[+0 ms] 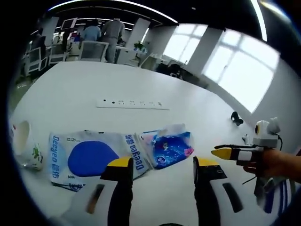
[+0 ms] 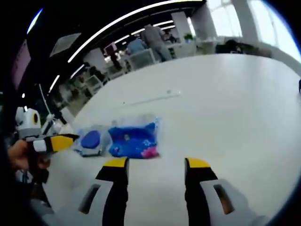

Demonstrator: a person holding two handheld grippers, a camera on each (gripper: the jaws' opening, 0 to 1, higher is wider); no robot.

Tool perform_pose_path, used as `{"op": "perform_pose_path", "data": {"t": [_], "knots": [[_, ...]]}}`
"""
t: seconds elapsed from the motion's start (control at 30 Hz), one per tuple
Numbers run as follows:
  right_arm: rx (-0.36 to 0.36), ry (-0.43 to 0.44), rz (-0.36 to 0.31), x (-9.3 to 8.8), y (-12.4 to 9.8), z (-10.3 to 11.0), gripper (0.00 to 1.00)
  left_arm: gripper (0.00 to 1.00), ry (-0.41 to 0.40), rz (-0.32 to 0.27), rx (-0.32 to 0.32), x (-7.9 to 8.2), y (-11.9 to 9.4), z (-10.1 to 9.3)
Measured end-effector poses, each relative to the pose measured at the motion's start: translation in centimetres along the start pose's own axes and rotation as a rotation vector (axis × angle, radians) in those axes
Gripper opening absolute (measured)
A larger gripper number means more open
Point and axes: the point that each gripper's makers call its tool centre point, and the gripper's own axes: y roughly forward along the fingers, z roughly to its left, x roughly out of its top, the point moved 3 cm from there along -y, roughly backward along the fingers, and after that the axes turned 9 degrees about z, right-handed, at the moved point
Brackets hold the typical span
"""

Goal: Arrange the tabletop items into an orderly group along one side of the table until the central work area is clear of visible clutter.

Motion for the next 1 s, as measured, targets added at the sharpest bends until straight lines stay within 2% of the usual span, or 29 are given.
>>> {"op": "perform_pose_path", "data": {"t": [0.2, 0.43, 0.67, 0.9, 1.0], "knots": [[0.017, -0.033, 0.006, -0.7, -1.1, 0.9, 0.52, 0.59, 0.013, -0.015, -0.004, -0.7, -1.8, -0.1], [0.020, -0.059, -0.007, -1.1, -2.8, 1.3, 0.54, 0.66, 0.046, -0.022, 0.002, -1.8, -4.0, -0.2], [0.038, -0.144, -0.023, -1.8, -4.7, 2.3, 0.59, 0.72, 0.059, -0.050, 0.023, -3.4, -6.4, 0.5], [0.063, -0.175, -0.008, -3.3, -5.5, 3.3, 0.65, 0.80, 0.097, -0.007, 0.043, -6.0, -7.8, 1.1], [0.096, -0.215, -0.005, -4.2, -5.6, 4.4, 0.68, 0.83, 0.117, -0.001, 0.049, -6.7, -8.4, 1.0]]}}
